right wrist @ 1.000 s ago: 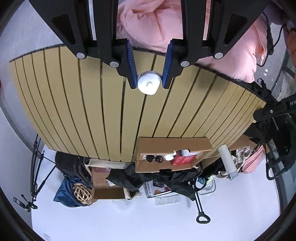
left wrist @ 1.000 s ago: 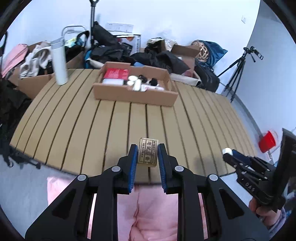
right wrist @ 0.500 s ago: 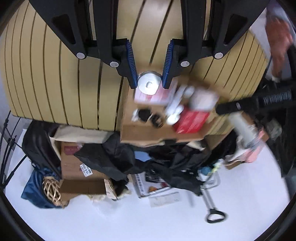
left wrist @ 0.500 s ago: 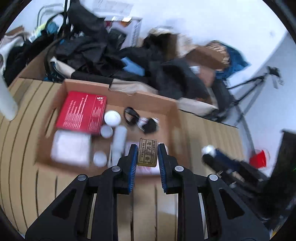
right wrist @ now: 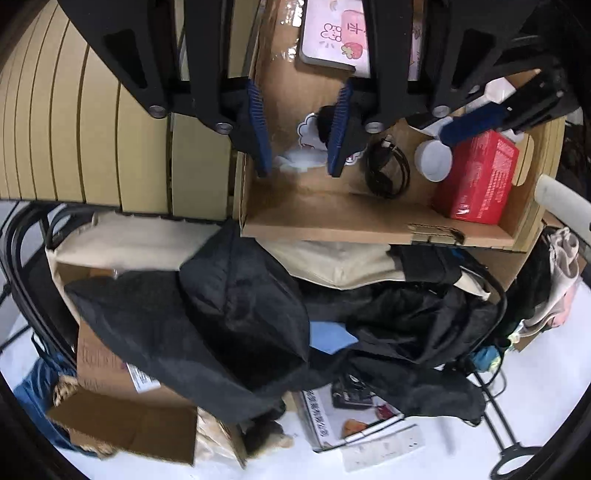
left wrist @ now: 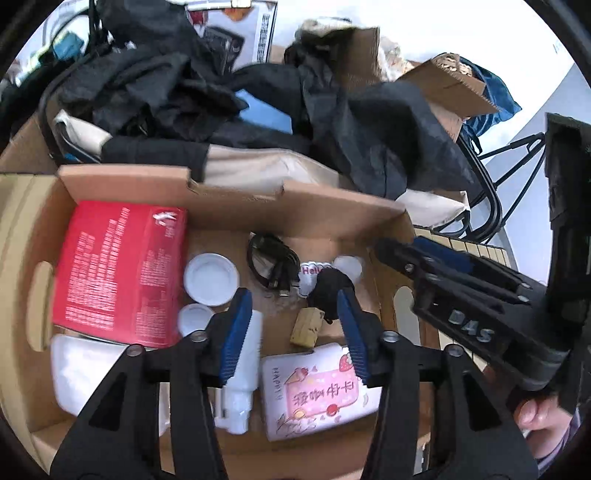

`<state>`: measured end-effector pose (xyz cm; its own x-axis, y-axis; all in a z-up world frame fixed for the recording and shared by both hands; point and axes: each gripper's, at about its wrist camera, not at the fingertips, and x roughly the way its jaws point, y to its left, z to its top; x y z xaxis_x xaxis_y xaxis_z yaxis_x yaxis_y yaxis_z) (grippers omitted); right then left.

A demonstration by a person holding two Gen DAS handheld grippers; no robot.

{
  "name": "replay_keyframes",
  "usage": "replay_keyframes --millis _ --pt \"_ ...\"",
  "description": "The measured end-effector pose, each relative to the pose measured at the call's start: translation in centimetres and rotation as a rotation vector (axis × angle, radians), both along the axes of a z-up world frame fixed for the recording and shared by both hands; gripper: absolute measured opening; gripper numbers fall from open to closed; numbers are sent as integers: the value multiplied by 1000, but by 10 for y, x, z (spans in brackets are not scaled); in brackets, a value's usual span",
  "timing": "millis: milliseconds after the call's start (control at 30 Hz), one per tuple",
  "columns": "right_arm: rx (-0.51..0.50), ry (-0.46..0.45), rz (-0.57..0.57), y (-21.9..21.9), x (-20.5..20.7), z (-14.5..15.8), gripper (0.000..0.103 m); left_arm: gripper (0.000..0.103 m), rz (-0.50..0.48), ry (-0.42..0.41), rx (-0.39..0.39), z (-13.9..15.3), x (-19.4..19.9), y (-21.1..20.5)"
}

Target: Organize objects

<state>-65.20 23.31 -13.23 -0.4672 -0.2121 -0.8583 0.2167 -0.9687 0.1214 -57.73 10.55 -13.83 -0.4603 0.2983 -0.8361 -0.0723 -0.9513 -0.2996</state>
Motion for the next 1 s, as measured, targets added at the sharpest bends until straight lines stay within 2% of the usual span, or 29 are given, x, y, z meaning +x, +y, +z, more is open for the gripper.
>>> replay_keyframes --millis 67,133,200,267,333,400,500,600,667,733,867,1000 --pt "-10 26 -12 5 9 14 60 47 -10 21 -45 18 7 -3" --pt "1 45 -17 10 18 29 62 62 -12 37 -90 34 16 -8" --pt "9 58 -10 16 32 49 62 69 -7 42 -171 59 39 -20" --pt "47 62 4 22 53 71 62 78 -8 57 -196 80 60 -35" --pt "65 62 14 30 76 90 62 96 10 68 -219 104 85 -58" --pt "74 29 22 42 103 106 65 103 31 66 -259 125 111 -84" --pt "101 18 23 55 144 125 68 103 90 70 -321 143 151 -121" --pt "152 80 42 63 199 148 73 103 125 57 -379 146 193 -142" --pt "132 102 67 66 237 158 75 103 116 47 -371 149 217 -149" --pt "122 113 70 65 265 164 81 103 101 62 -357 155 245 -153" --pt "107 137 84 58 313 173 82 103 116 101 -340 165 281 -152" --pt "93 169 74 53 361 179 82 103 124 192 -328 181 343 -148"
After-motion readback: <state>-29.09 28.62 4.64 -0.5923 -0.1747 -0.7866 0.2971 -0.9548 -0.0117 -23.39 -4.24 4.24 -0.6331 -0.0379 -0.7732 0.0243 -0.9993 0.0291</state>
